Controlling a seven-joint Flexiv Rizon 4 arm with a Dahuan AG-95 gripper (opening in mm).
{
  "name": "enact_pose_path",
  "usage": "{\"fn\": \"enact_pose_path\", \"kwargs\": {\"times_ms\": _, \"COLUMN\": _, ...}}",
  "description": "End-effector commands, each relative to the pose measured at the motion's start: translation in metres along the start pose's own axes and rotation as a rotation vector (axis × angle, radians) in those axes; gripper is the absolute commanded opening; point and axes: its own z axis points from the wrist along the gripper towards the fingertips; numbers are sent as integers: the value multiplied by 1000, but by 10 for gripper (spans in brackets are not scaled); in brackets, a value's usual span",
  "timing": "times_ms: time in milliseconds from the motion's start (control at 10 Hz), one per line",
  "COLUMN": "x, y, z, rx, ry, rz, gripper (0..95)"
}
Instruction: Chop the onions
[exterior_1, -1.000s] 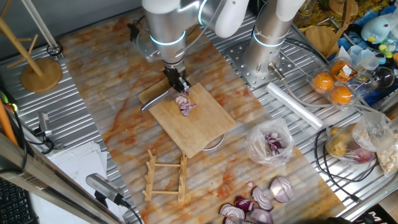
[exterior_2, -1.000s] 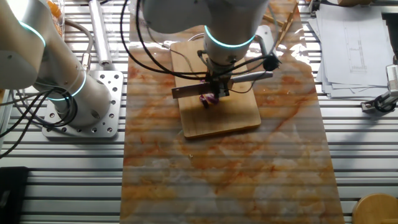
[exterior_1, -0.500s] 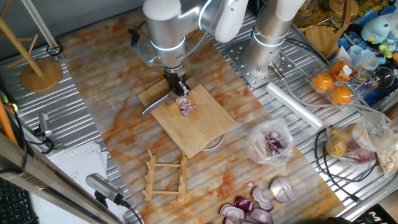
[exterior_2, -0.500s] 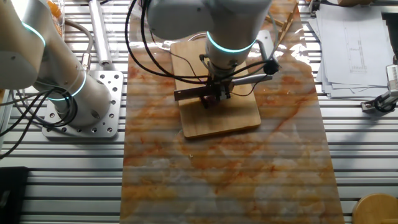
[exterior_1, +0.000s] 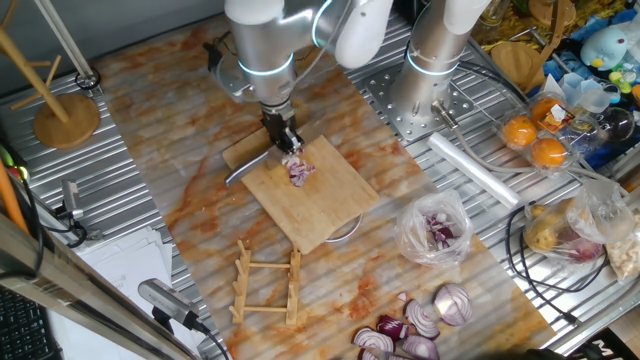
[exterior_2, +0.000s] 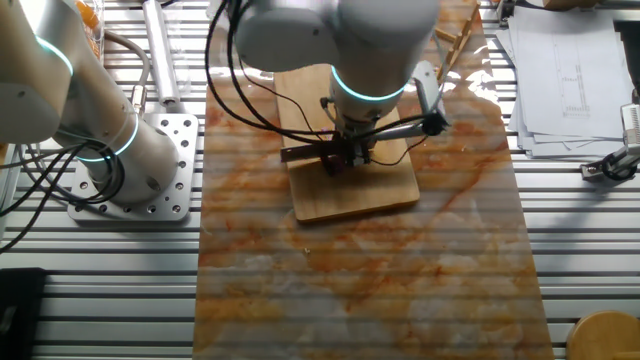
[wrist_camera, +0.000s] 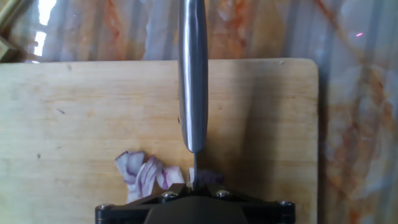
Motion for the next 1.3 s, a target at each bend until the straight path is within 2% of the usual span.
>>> {"fn": "enact_pose_path", "kwargs": {"times_ms": 100, "x": 6, "y": -1, "z": -13, "rx": 10, "ry": 4, "rz": 0, "gripper": 0}}
{"fn": "enact_pose_path", "kwargs": {"times_ms": 300, "x": 7, "y": -5, "z": -14, "rx": 14, "ry": 5, "rz": -6, "gripper": 0}}
{"fn": "enact_pose_path", "kwargs": {"times_ms": 800, "x": 6, "y": -9, "z": -4, "rx": 31, "ry": 0, "rz": -6, "gripper": 0}}
{"fn": "enact_pose_path", "kwargs": {"times_ms": 900, "x": 6, "y": -10, "z": -1, "rx": 36, "ry": -3, "rz": -7, "gripper": 0}}
{"fn": "enact_pose_path", "kwargs": {"times_ms": 1100, "x": 5, "y": -12, "z": 18, "rx": 46, "ry": -27, "rz": -9, "gripper": 0}}
{"fn": "enact_pose_path", "kwargs": {"times_ms": 1200, "x": 5, "y": -13, "z": 22, "rx": 49, "ry": -31, "rz": -11, "gripper": 0}}
{"fn": "enact_pose_path", "kwargs": {"times_ms": 1300, "x": 5, "y": -13, "z": 22, "rx": 29, "ry": 14, "rz": -9, "gripper": 0}}
